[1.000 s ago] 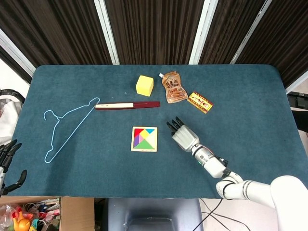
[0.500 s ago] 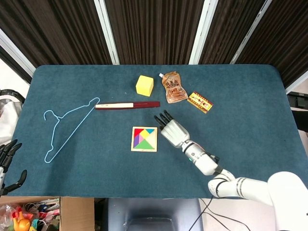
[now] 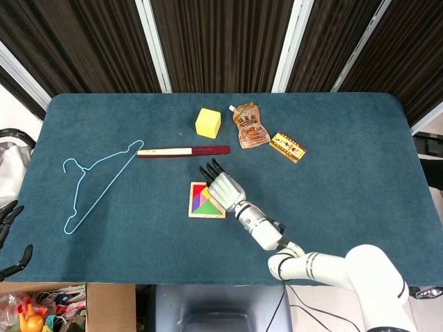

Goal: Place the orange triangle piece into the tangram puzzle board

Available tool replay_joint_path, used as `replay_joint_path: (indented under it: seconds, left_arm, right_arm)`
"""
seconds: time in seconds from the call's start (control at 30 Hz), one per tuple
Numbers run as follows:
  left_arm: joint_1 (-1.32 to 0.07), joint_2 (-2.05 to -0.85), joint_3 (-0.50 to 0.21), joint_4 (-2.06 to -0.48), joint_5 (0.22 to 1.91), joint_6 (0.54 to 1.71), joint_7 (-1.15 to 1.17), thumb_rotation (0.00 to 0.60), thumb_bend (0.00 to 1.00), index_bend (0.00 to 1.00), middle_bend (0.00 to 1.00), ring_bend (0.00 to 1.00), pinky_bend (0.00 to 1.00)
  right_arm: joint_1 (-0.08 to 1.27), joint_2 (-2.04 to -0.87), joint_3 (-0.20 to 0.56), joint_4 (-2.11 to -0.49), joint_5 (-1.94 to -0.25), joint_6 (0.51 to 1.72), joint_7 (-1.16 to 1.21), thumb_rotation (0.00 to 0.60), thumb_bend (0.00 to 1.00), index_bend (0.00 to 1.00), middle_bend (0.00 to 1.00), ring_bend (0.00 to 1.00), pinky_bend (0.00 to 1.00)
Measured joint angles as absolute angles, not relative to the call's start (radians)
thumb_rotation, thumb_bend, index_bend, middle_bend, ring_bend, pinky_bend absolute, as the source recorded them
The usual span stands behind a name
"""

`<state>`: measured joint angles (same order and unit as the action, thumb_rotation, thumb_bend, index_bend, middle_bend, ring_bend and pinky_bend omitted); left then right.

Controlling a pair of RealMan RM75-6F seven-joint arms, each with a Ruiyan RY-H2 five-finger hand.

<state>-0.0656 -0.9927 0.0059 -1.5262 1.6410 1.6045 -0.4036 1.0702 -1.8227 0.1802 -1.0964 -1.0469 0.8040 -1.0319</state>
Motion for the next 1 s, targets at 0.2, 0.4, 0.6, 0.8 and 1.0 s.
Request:
replay_joint_path:
  seconds: [0.2,0.4,0.6,0.8,1.0]
  left_arm:
    - [-0.067,-0.992,0.007,-1.524,1.645,1.606,-0.408,0.6,0.47,0.0,0.0,0.0,0.02]
    - [-0.067,-0.992,0.009,-1.523,1.651,1.609,-0.41,0.6,0.48,0.0,0.0,0.0,0.02]
    - [-0.066,-0.99,0.009,-1.521,1.656,1.615,-0.418,0.6,0.47,0.0,0.0,0.0,0.02]
    - [-0.065,-0.99,0.008,-1.516,1.656,1.621,-0.428,0.6,0.47,0.0,0.0,0.0,0.02]
    - [-0.056,-0.995,0.013,-1.507,1.664,1.636,-0.43,0.6,0.47,0.0,0.0,0.0,0.02]
  right_arm:
    - [1.091,-1.859,0.17,-1.052,-1.034,0.8,-1.036,0.6,0.44,0.59,0.0,0.0,0.0]
    - [1.099,-1.873,0.158,-1.041,-1.028,0.803,-1.049,0.6,0.44,0.58,0.0,0.0,0.0]
    - [1.103,-1.884,0.154,-1.042,-1.017,0.813,-1.066,0.6,0.44,0.56,0.0,0.0,0.0]
    - [1.105,-1.888,0.145,-1.046,-1.014,0.819,-1.088,0.6,0.44,0.53,0.0,0.0,0.0]
    - [1.104,-1.89,0.132,-1.064,-0.997,0.832,-1.126,0.6,0.44,0.5,0.0,0.0,0.0]
